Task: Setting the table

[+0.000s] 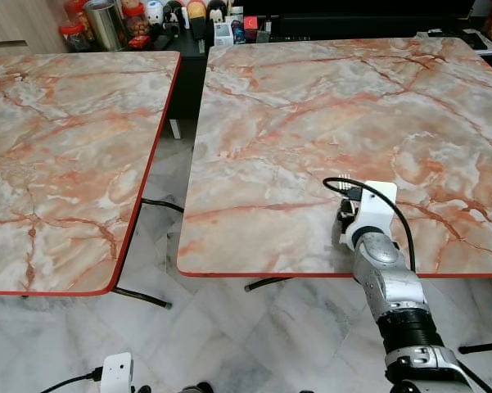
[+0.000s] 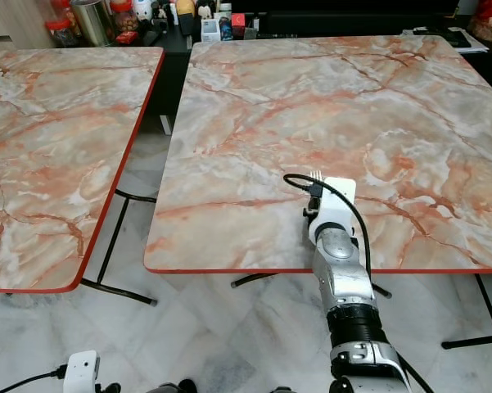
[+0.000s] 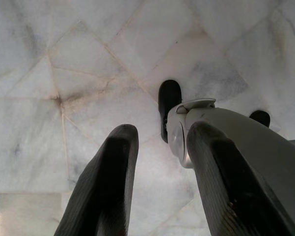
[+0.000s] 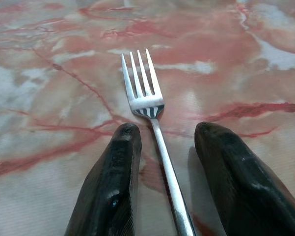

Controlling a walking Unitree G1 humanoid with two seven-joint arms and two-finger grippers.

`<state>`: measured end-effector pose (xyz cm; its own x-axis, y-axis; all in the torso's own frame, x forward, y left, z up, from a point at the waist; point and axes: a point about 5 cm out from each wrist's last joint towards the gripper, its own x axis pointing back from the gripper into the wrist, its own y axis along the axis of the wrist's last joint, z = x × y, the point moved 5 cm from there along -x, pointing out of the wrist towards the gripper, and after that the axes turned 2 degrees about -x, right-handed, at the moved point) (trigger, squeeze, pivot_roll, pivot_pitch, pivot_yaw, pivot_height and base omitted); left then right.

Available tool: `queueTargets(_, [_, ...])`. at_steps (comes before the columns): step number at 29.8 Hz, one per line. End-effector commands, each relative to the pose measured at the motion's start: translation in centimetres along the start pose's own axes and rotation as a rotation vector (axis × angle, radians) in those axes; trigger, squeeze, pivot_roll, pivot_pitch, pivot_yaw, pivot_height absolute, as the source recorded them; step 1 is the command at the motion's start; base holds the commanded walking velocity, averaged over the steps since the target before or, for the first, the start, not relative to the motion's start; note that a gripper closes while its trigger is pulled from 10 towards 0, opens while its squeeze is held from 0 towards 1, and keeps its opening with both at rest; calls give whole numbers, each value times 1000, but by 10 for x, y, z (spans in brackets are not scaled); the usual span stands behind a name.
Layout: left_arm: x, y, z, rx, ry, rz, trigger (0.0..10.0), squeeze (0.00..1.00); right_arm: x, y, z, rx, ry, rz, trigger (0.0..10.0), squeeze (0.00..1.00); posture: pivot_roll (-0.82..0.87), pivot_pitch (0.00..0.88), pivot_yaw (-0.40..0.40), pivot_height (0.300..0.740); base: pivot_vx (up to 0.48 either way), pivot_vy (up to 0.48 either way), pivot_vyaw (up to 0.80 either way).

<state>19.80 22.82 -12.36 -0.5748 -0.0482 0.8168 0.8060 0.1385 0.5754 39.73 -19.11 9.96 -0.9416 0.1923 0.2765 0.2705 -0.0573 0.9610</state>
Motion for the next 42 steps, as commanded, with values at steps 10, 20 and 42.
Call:
queueTargets(10, [3,-14,7,13,8,45,10000,0,0,-12,0,-10,3,49,10000,0,-29,166,34,740,0,0,0])
queueTargets(20, [-1,-16,-18,14,-21,53,10000,0,0,-17,4,-1,27,71,0,0,-26,169,31,740,0,0,0])
queueTargets(42, [-4,5,-14,9,-25,23,10000,0,1,-2,14,-13,71,3,0,0,-27,169,28,740,0,0,0])
